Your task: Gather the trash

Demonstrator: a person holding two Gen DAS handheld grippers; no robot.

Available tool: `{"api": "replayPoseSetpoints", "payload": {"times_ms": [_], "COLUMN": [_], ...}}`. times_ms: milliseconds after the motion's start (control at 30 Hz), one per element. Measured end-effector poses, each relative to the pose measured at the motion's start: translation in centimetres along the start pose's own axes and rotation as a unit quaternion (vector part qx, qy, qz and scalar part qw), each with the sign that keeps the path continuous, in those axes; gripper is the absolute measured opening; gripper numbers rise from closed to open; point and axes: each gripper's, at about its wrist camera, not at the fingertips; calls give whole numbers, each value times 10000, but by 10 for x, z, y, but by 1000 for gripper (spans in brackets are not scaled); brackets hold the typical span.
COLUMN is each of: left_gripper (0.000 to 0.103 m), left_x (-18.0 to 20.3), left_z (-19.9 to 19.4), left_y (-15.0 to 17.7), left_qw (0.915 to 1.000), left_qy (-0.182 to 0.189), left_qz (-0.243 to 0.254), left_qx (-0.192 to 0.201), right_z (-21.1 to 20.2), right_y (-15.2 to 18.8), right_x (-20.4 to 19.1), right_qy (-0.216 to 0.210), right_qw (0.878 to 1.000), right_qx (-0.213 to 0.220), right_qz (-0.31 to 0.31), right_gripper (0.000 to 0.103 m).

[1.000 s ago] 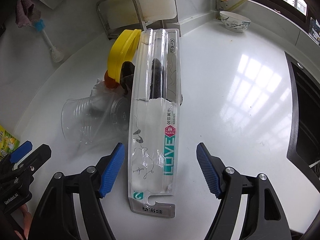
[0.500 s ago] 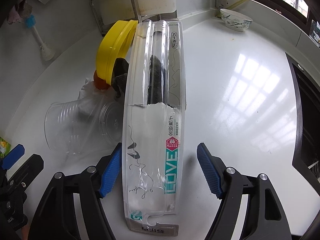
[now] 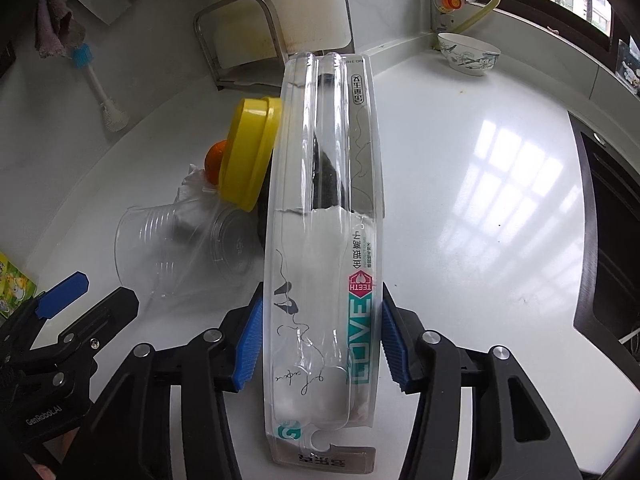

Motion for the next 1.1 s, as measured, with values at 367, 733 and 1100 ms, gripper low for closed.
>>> {"api": "replayPoseSetpoints", "payload": {"times_ms": [367, 733, 1100], "left_gripper": [92, 90, 23], "left_x": [10, 18, 25], "left_z": [9, 15, 17], "left_y": [0, -13, -5], "left_qw": [9999, 9993, 9986], "left_qy": [70, 190, 476], "left_qz": [60, 60, 199], "left_qx": [89, 324, 135], "right_z": [-24, -30, -27], "right_y": [13, 18, 16], "right_x": [29, 31, 29], "right_qy": [240, 255, 154], "right_qw": [9992, 9990, 9995], "right_qx": [148, 187, 140], "right_qz": [286, 323, 258], "right_gripper": [50, 50, 50]}}
Point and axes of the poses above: each gripper's, at about its wrist camera, not at the fingertips, and z roughly the way its jaws point, x to its right, y to its underside, and after that the axes turned 15 degrees about -y, right-handed
